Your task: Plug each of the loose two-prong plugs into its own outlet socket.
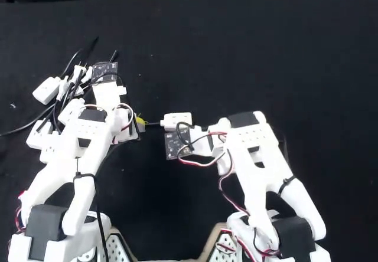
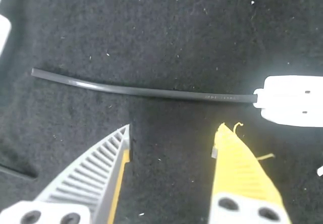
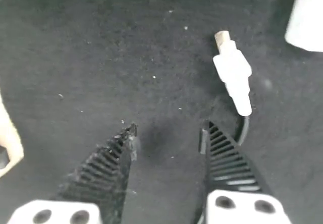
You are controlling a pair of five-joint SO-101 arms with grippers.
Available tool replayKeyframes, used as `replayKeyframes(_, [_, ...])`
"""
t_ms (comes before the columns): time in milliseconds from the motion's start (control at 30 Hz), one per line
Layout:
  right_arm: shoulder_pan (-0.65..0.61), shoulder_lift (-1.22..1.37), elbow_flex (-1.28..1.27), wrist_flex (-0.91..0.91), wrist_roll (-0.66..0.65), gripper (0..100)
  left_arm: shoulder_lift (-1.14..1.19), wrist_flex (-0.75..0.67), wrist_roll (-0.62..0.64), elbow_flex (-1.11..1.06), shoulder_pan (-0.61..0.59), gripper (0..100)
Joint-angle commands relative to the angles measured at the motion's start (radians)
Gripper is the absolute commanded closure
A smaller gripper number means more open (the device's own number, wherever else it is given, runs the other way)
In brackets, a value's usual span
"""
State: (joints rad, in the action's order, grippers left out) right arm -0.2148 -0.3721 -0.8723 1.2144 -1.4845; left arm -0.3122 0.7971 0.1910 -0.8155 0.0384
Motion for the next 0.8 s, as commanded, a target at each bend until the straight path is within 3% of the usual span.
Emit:
replayKeyframes(0, [0.003, -0.042, -0.001, -0.018, -0.009, 80.7, -0.006, -0.060, 0.006, -0.024, -0.010, 73])
replayKeyframes(167, [0.002, -0.042, 0.001, -0.018, -0.008, 80.7, -0.006, -0.164, 0.006, -0.085, -0.010, 73])
replayKeyframes(767, [0.055, -0.050, 0.008, -0.018, -0.006, 80.5, -0.006, -0.167, 0.006, -0.088, -0.010, 73])
